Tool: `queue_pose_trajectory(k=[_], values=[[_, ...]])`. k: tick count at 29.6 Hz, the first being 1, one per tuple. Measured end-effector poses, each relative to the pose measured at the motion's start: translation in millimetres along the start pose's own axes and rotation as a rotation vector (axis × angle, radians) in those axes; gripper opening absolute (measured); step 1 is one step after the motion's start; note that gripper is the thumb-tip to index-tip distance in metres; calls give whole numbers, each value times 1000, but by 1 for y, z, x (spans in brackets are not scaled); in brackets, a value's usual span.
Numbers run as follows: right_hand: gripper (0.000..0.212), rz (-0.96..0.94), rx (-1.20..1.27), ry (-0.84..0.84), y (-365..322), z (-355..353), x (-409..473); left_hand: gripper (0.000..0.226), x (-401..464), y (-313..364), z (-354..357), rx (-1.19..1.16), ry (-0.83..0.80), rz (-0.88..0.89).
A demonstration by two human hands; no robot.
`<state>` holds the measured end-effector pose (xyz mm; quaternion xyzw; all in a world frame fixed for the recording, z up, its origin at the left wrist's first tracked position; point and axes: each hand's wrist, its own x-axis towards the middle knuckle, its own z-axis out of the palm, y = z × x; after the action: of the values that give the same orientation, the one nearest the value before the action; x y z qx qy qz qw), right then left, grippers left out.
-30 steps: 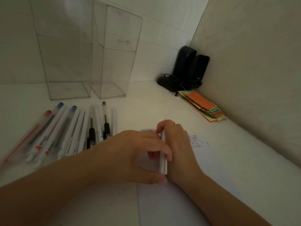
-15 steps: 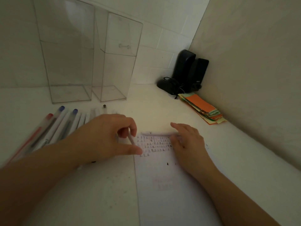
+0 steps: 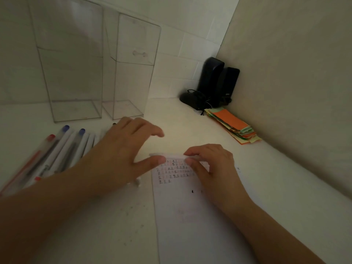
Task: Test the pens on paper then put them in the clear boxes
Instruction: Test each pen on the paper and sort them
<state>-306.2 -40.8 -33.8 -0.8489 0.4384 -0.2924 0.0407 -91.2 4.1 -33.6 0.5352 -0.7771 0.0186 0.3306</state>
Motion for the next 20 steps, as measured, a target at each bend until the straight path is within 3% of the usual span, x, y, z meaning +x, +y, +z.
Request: queue_pose_trajectory(k=[4, 8, 11, 15, 20], values=[[3, 100, 276, -24, -18, -12, -5, 37, 2, 5, 2, 46, -49, 156], [15, 302, 671, 25, -21, -23, -3, 36, 2, -1, 3, -76, -26, 85], [7, 405, 1214, 5, -17, -27, 0, 33, 2, -1, 2, -106, 14, 28], [23, 520, 1833, -106, -15, -30, 0, 24, 3, 1, 0, -158, 39, -27], [30, 530, 1964, -220, -12, -26, -1, 26, 1, 7, 1, -191, 37, 11]])
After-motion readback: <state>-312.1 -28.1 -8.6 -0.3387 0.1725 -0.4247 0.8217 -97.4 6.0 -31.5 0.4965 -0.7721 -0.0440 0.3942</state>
